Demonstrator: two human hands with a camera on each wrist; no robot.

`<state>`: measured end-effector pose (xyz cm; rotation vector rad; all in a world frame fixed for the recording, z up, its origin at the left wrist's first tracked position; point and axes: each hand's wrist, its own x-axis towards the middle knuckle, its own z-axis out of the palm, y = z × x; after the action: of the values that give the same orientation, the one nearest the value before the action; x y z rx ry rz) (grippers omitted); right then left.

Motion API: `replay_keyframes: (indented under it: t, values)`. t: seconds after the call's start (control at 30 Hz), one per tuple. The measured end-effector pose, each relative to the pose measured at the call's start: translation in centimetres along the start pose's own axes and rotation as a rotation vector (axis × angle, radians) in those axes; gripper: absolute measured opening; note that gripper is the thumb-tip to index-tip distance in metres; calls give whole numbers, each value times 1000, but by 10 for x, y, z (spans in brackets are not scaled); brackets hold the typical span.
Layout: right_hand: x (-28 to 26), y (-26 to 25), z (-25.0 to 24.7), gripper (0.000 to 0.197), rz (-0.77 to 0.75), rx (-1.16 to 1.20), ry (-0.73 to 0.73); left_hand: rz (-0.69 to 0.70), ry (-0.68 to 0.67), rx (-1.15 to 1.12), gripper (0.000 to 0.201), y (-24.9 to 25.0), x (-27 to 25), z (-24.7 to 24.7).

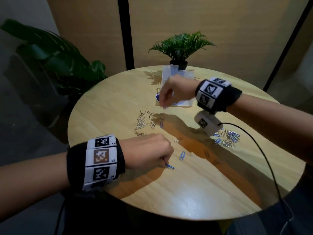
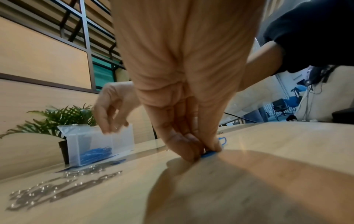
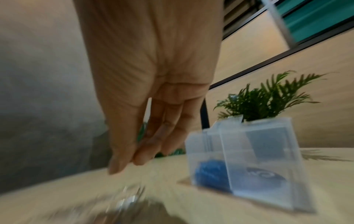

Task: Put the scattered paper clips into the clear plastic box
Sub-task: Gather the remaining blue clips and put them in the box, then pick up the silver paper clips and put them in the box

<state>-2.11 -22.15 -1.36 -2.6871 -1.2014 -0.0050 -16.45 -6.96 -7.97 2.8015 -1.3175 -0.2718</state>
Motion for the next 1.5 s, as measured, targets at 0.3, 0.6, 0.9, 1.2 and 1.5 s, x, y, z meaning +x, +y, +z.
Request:
replay_keyframes:
  t: [0.3,0.6,0.9,1.2,1.5]
  values:
    - [-7,-11,41,10,-161,-172,-164,210,171,608,30,20,-14,8]
    - [-47,1,39,7,-87,5,-68,0,203,83,5,-14,-10,-13]
    - [-105,-31,42,17,-382,54,-191,-249,686,-222,11,-78,49,-76]
    - [-105,-28,55,12,-221,189,-290,-523,784,-136,5,-121,125,-102]
    - [-122,-41,58,8,-142,28,-298,-531,567,-173,15,-133,137,-96]
